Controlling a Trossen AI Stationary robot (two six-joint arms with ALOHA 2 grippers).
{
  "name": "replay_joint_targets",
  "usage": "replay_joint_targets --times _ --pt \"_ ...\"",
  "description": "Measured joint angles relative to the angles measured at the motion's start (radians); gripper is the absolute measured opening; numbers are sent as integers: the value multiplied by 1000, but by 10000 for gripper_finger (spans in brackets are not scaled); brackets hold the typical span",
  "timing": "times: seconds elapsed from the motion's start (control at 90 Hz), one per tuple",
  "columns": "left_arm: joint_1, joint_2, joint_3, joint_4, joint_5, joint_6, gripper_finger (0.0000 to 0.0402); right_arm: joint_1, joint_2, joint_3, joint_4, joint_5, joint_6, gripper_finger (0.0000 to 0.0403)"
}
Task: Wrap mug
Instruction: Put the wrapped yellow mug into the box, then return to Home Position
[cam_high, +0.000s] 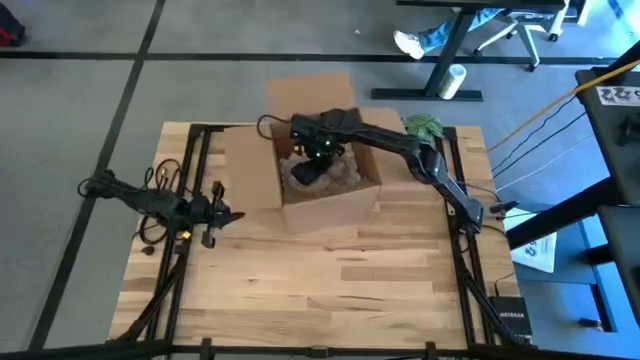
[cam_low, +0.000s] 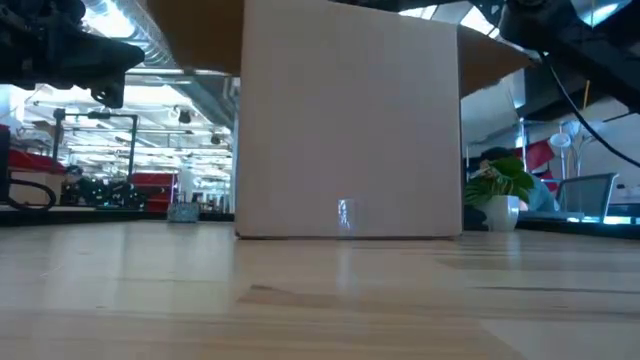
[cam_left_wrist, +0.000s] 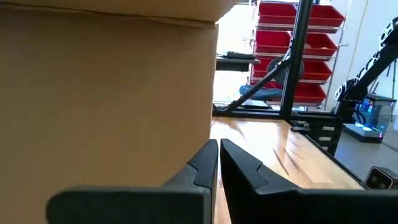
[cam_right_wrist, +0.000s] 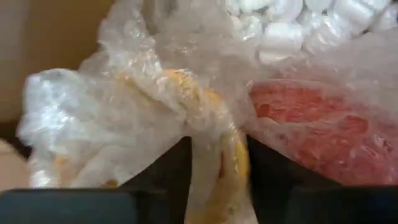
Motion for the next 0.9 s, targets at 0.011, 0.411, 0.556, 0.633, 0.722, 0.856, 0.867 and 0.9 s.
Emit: replay_joint_targets --times 0.011,0.411,0.556,0.633,0.722,0.856,0.867,0.9 --pt "0 0 0 0 0 0 0 0 -2 0 1 -3 1 134" --pt "0 0 0 0 0 0 0 -1 -130 2 21 1 54 159" --pt "0 0 0 0 0 0 0 0 -197 2 22 136 77 148" --pt "0 0 0 0 1 0 0 1 -230 2 23 219 104 133" --pt "0 0 0 0 0 0 0 0 -269 2 28 285 108 101" --pt "0 0 0 0 0 0 0 0 -323 3 73 312 102 22" --pt "0 0 0 0 0 0 0 1 -328 3 78 314 100 17" --pt "0 0 0 0 0 0 0 5 -341 3 95 320 92 10"
